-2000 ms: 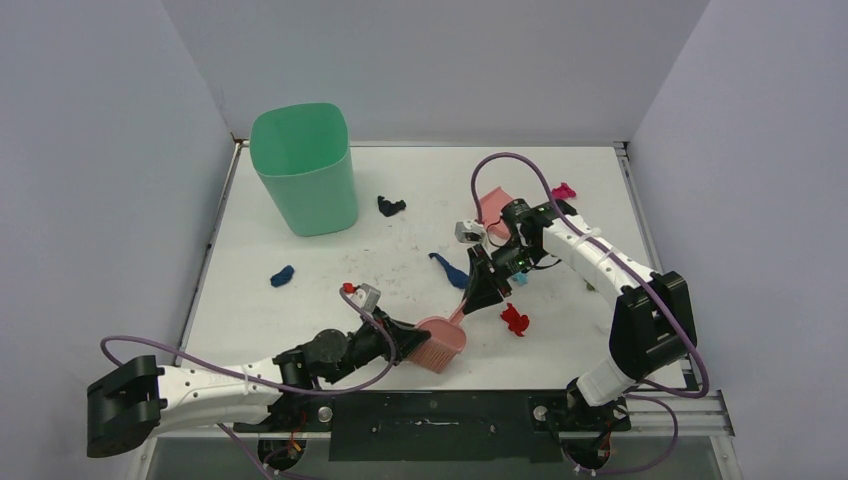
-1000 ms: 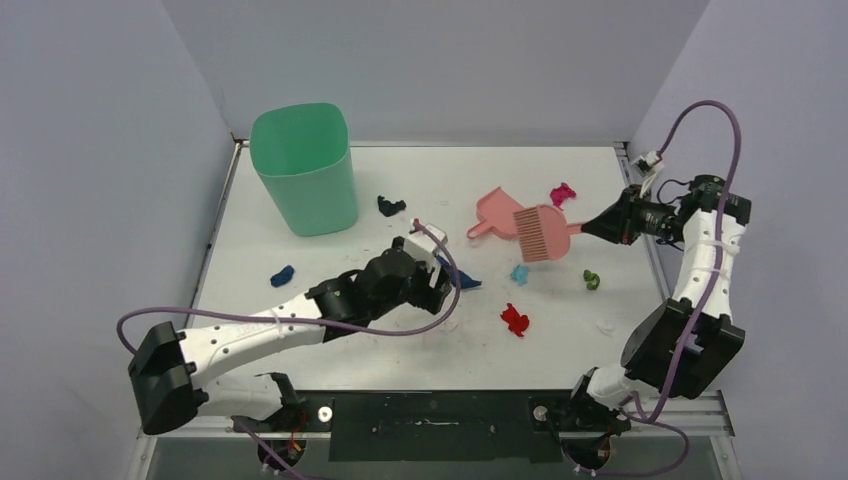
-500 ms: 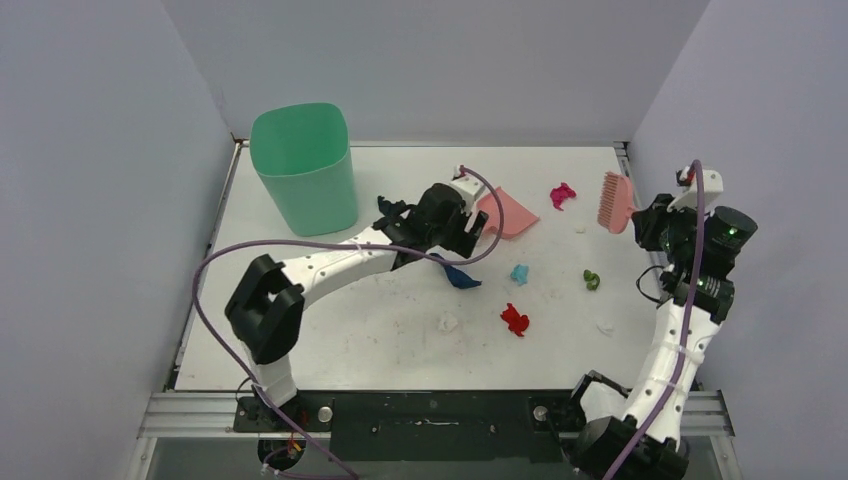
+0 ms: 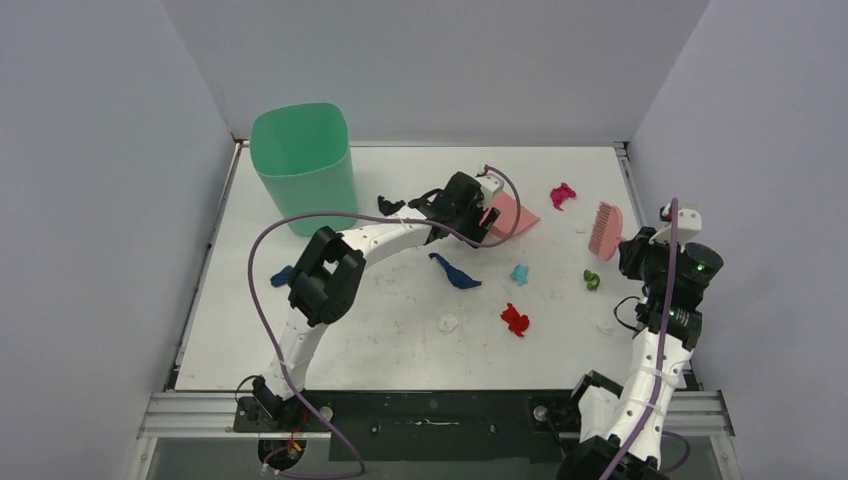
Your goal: Sweep away the paper scraps from the table
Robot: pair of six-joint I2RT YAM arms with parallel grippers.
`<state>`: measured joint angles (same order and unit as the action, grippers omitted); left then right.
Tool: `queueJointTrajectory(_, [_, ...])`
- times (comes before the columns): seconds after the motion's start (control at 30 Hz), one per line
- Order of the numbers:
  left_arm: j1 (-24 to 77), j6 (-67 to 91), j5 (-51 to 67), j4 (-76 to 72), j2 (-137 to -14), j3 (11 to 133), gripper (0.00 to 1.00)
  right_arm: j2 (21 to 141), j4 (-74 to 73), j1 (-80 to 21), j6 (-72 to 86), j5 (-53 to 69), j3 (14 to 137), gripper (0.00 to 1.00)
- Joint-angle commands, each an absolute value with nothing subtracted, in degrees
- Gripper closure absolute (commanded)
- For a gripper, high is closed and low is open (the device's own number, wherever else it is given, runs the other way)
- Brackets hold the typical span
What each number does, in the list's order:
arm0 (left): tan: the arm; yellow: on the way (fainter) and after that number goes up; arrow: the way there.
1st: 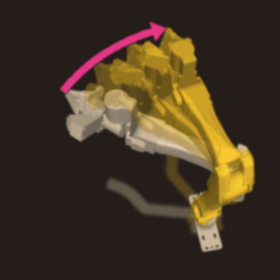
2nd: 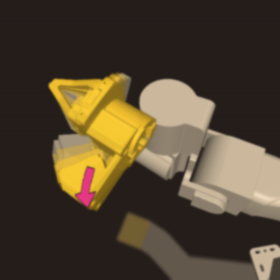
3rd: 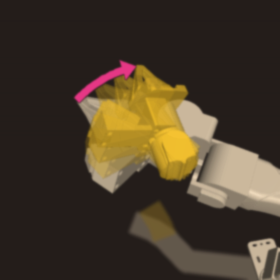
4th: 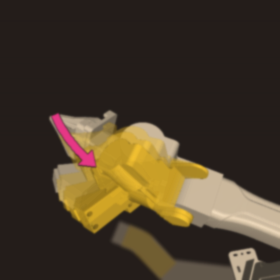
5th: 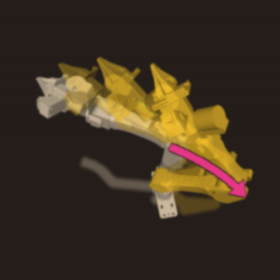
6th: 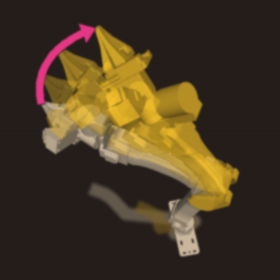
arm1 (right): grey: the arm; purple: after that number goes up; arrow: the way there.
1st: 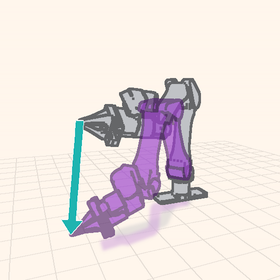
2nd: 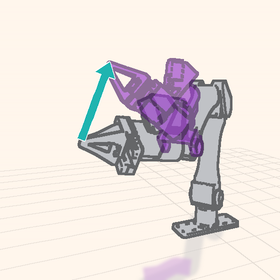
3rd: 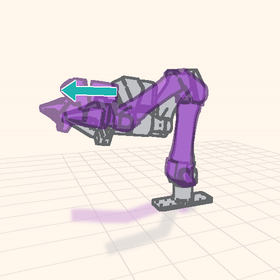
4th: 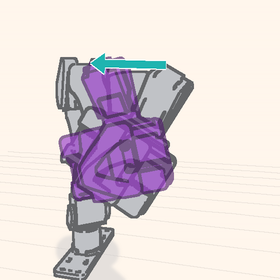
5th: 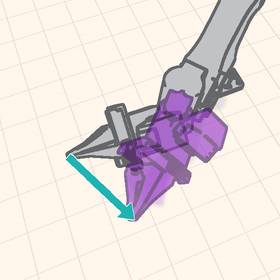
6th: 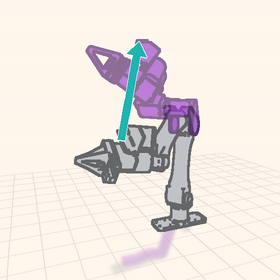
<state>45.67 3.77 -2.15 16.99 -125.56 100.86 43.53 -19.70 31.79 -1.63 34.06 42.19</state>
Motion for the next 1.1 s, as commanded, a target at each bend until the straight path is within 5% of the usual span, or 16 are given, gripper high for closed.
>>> queueJointTrajectory(0.0, [44.3, 1.7, 3.1, 16.0, -128.5, 106.9, 0.36, 40.0, -12.5, 31.7, 0.0, 32.1, 40.8, 0.95])
queueJointTrajectory(0.27, [43.7, 1.6, 5.2, 19.0, -134.4, 114.4, 0.49, 39.1, -9.1, 31.9, 2.2, 32.9, 38.1, 0.95])
queueJointTrajectory(0.73, [44.0, 2.2, 4.6, 19.6, -135.4, 113.4, 0.55, 41.2, -8.2, 31.8, 1.8, 32.6, 38.0, 0.95])
queueJointTrajectory(1.07, [44.4, 1.4, 2.5, 17.6, -130.3, 109.2, 0.82, 43.3, -7.6, 31.2, 1.5, 32.9, 38.4, 0.95])
